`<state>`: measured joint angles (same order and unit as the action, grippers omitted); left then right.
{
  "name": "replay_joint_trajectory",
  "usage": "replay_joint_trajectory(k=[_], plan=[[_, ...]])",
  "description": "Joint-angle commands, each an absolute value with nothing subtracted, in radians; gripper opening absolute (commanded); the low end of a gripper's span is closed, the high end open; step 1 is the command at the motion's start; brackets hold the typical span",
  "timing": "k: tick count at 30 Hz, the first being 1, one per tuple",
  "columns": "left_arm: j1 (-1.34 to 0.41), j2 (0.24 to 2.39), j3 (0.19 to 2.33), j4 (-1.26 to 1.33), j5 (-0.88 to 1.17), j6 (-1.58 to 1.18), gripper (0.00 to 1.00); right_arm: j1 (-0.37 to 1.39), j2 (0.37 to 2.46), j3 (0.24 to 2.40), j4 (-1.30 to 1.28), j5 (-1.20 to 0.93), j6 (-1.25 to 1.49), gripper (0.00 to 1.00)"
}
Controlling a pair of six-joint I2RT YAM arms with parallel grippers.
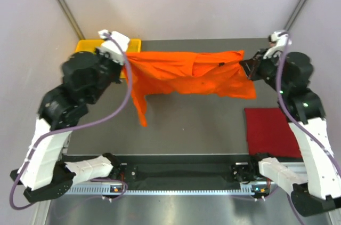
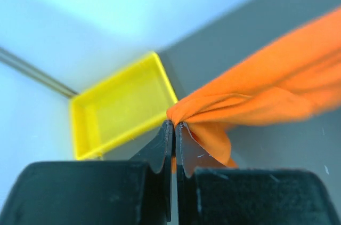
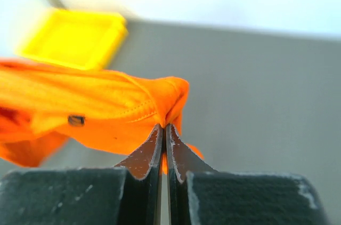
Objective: Fold and stack the t-shirts
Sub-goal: Flatten the tshirt out
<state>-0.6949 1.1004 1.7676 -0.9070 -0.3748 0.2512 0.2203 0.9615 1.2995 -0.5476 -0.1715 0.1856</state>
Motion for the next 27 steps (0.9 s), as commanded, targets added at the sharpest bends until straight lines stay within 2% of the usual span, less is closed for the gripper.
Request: replay_joint_trajectory(k=[1, 4, 7, 17, 22, 27], plan=[[-0.664, 1.065, 1.894, -0.920, -0.514, 0.287, 0.00, 0.219, 0.888, 1.431, -0.678, -0.263, 0.163, 0.00], [-0.663, 1.055, 1.983, -0.919, -0.471, 0.301, 0.00, 0.219, 0.851, 1.485, -0.667, -0.360, 0.178, 0.00], [-0.661, 1.060, 1.994, -0.922, -0.437, 0.299, 0.00, 0.219, 0.845, 1.451, -0.600, -0.385, 0.198, 0.00], [-0.663, 1.095, 1.747, -0.658, -0.503, 0.357, 0.00, 0.219, 1.097, 1.310, -0.424, -0.286, 0.270, 0.00], [-0.631, 1.305, 1.686, -0.460, -0.474, 0.379, 0.00, 0.203, 1.170, 1.177, -0.400, -0.181, 0.261, 0.00], [-0.507, 1.703, 1.854, -0.354, -0.396, 0.273, 0.00, 0.127, 1.311, 1.059, -0.279, -0.187, 0.278, 0.00]])
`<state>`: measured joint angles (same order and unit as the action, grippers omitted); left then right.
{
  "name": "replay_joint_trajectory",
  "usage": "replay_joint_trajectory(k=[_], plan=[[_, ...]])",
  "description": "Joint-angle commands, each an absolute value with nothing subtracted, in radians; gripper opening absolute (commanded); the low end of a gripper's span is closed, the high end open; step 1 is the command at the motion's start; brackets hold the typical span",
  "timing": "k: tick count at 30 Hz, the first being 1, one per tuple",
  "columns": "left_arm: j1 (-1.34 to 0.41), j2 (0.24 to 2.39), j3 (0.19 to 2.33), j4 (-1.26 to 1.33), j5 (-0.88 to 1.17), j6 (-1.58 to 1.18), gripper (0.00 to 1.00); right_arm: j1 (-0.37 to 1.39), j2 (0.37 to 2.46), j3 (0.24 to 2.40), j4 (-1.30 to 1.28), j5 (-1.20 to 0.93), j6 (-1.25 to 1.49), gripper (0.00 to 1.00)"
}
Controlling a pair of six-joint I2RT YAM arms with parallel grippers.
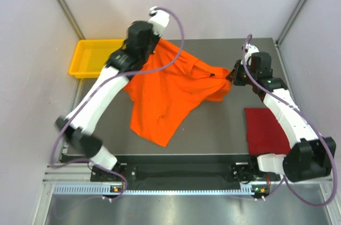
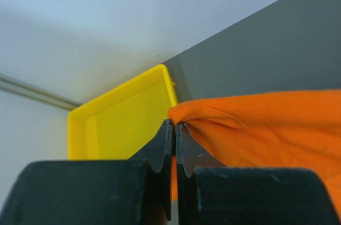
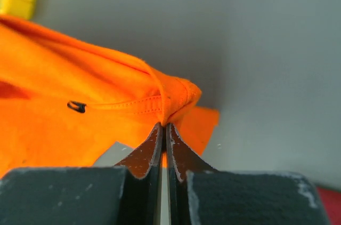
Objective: Fold and stack the t-shirts
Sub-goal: Flatten the tshirt out
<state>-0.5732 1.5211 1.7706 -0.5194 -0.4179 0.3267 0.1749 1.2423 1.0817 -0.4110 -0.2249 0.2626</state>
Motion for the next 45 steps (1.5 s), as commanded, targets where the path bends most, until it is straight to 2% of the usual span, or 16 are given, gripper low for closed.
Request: replay_joint_trajectory(k=[1, 4, 5, 6, 7, 9, 10, 12, 17, 18, 19, 23, 28, 35, 41, 45], plan=[[-0.497, 1.765, 1.894, -0.354, -0.385, 0.268, 0.00, 0.109, 1.343, 1.054, -0.256, -0.201, 0.284, 0.00], [-0.491, 2.012, 2.081, -0.373, -0.373, 0.293, 0.00, 0.039, 1.512, 1.094, -0.210, -0.241, 0.304, 0.00], [-0.491, 2.070, 2.185, -0.388, -0.371, 0.304, 0.07, 0.008, 1.560, 1.142, -0.204, -0.247, 0.316, 0.00], [-0.491, 2.176, 2.241, -0.420, -0.371, 0.305, 0.37, 0.009, 1.648, 1.170, -0.201, -0.252, 0.321, 0.00], [-0.489, 2.224, 2.349, -0.448, -0.364, 0.307, 0.57, -0.041, 1.692, 1.202, -0.206, -0.256, 0.327, 0.00], [-0.494, 2.311, 2.426, -0.518, -0.357, 0.311, 0.83, -0.060, 1.809, 1.311, -0.236, -0.233, 0.324, 0.00], [-0.494, 2.316, 2.440, -0.537, -0.345, 0.308, 0.86, -0.077, 1.845, 1.346, -0.254, -0.185, 0.319, 0.03], [-0.491, 2.259, 2.375, -0.558, -0.319, 0.295, 0.88, -0.100, 1.922, 1.428, -0.310, -0.138, 0.299, 0.05], [-0.447, 2.005, 1.914, -0.493, -0.266, 0.285, 0.85, -0.166, 1.942, 1.451, -0.324, -0.075, 0.299, 0.30], [-0.404, 1.935, 1.855, -0.476, -0.261, 0.279, 0.83, -0.164, 1.924, 1.453, -0.324, -0.061, 0.295, 0.35], [-0.384, 1.909, 1.754, -0.453, -0.261, 0.275, 0.73, -0.155, 1.916, 1.456, -0.324, -0.040, 0.291, 0.46], [-0.318, 1.841, 1.586, -0.371, -0.302, 0.276, 0.50, -0.052, 1.872, 1.468, -0.267, -0.025, 0.275, 0.55], [-0.246, 1.841, 1.450, -0.335, -0.285, 0.238, 0.51, 0.162, 1.983, 1.610, -0.316, -0.080, 0.216, 0.68], [-0.156, 1.951, 1.445, -0.314, -0.272, 0.161, 0.52, 0.264, 2.229, 1.857, -0.452, -0.032, 0.218, 0.65], [-0.156, 2.011, 1.439, -0.323, -0.167, 0.140, 0.52, 0.298, 2.278, 1.859, -0.465, -0.066, 0.204, 0.52], [-0.158, 2.045, 1.468, -0.414, -0.103, 0.097, 0.52, 0.305, 2.252, 1.795, -0.442, -0.115, 0.206, 0.50]])
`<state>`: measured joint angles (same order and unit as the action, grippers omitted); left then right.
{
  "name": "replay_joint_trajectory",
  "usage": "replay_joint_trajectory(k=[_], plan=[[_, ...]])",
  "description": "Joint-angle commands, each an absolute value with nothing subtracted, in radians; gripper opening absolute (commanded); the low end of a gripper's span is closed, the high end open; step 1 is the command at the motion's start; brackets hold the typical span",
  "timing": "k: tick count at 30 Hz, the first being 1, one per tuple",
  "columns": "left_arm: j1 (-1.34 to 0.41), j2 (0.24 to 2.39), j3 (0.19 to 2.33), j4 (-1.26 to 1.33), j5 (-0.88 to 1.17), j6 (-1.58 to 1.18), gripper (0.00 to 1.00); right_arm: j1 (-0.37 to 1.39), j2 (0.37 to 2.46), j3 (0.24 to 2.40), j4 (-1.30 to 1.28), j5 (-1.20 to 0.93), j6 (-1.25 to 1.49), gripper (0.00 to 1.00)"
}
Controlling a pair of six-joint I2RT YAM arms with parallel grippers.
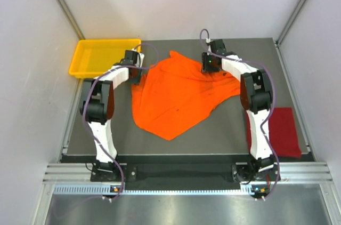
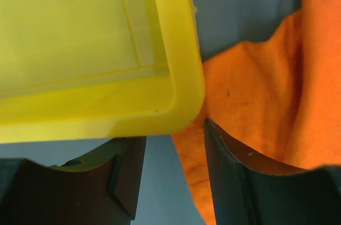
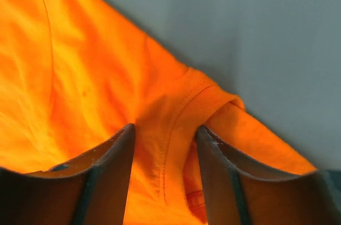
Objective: Fold and stack the t-shirts
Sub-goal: Flatten the tshirt out
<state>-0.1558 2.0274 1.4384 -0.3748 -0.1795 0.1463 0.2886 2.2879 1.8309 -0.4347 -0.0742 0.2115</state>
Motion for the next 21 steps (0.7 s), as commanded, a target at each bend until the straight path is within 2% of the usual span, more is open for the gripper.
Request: replay_joint_trajectory(k=[1, 3, 4, 5, 6, 8, 11, 17, 18, 19, 20, 21], plan=[[-0.158, 2.042, 1.447, -0.413, -0.089, 0.095, 0.53, 0.305, 2.243, 1.758, -0.422, -0.115, 0.210, 0.43], [-0.164, 2.036, 1.434, -0.405, -0.080, 0.103, 0.56, 0.304, 2.227, 1.735, -0.416, -0.100, 0.210, 0.29], [-0.166, 2.040, 1.440, -0.406, -0.096, 0.106, 0.56, 0.304, 2.224, 1.730, -0.432, -0.078, 0.209, 0.11], [-0.167, 2.055, 1.443, -0.407, -0.113, 0.109, 0.56, 0.302, 2.218, 1.721, -0.446, -0.071, 0.204, 0.03], [-0.167, 2.063, 1.450, -0.419, -0.142, 0.106, 0.54, 0.301, 2.194, 1.707, -0.457, -0.064, 0.203, 0.00], [-0.167, 2.072, 1.451, -0.428, -0.152, 0.112, 0.52, 0.296, 2.137, 1.613, -0.450, -0.037, 0.192, 0.00], [-0.170, 2.033, 1.413, -0.436, -0.120, 0.123, 0.51, 0.273, 1.934, 1.438, -0.434, 0.023, 0.170, 0.00], [-0.169, 1.899, 1.365, -0.457, -0.060, 0.156, 0.63, 0.143, 1.703, 1.160, -0.514, 0.049, 0.089, 0.00], [-0.169, 1.887, 1.365, -0.466, -0.040, 0.161, 0.63, 0.124, 1.672, 1.146, -0.529, 0.045, 0.077, 0.04], [-0.170, 1.876, 1.361, -0.471, -0.016, 0.169, 0.63, 0.089, 1.663, 1.138, -0.550, 0.055, 0.068, 0.11], [-0.172, 1.855, 1.359, -0.485, 0.050, 0.184, 0.63, 0.077, 1.661, 1.147, -0.554, 0.069, 0.071, 0.23], [-0.176, 1.845, 1.356, -0.489, 0.072, 0.189, 0.62, 0.071, 1.664, 1.164, -0.557, 0.068, 0.068, 0.30]])
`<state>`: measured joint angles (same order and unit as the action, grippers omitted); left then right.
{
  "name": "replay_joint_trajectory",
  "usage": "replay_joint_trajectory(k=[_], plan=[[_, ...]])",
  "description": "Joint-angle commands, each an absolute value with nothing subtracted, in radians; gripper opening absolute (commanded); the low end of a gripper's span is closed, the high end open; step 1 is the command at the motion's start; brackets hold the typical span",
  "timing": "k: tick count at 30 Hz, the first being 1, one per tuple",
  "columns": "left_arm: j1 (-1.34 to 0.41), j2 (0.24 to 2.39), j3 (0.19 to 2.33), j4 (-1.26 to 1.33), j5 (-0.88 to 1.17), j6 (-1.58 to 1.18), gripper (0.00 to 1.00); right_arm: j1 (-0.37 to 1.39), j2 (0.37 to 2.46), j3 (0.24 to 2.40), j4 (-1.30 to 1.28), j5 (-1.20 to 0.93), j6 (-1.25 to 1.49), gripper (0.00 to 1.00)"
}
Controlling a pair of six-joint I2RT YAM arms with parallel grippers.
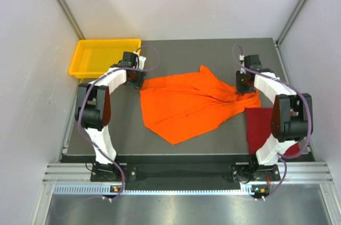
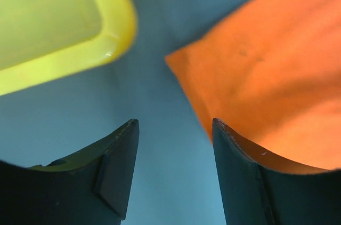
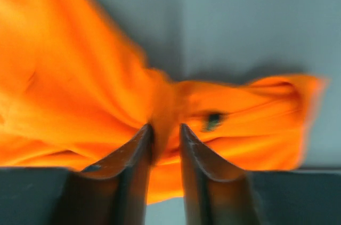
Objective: Fold and stack the t-shirts
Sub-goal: Flatten the tshirt out
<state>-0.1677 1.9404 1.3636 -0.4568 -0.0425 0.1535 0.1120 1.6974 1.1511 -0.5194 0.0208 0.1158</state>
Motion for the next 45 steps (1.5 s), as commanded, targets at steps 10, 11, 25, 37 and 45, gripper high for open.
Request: replay_joint_trajectory(k=[10, 11, 25, 37, 45], plan=[[-0.265, 1.933, 1.469, -0.454, -0.105, 0.242, 0.59, 0.179, 1.966, 1.760, -0.609, -0.047, 0.074, 0.60], [-0.297, 1.943, 1.474, -0.446, -0.103, 0.297, 0.59, 0.189, 2.030, 1.793, -0.606, -0.052, 0.081, 0.61], [-0.331, 2.152, 1.641, -0.442, -0.163, 0.468, 0.64, 0.328, 2.388, 2.118, -0.540, -0.109, 0.189, 0.56], [-0.316, 2.163, 1.603, -0.630, 0.041, 0.589, 0.36, 0.322, 2.309, 2.046, -0.525, -0.041, 0.181, 0.00], [-0.290, 2.175, 1.684, -0.684, 0.061, 0.534, 0.00, 0.298, 2.122, 2.022, -0.512, -0.101, 0.176, 0.00]])
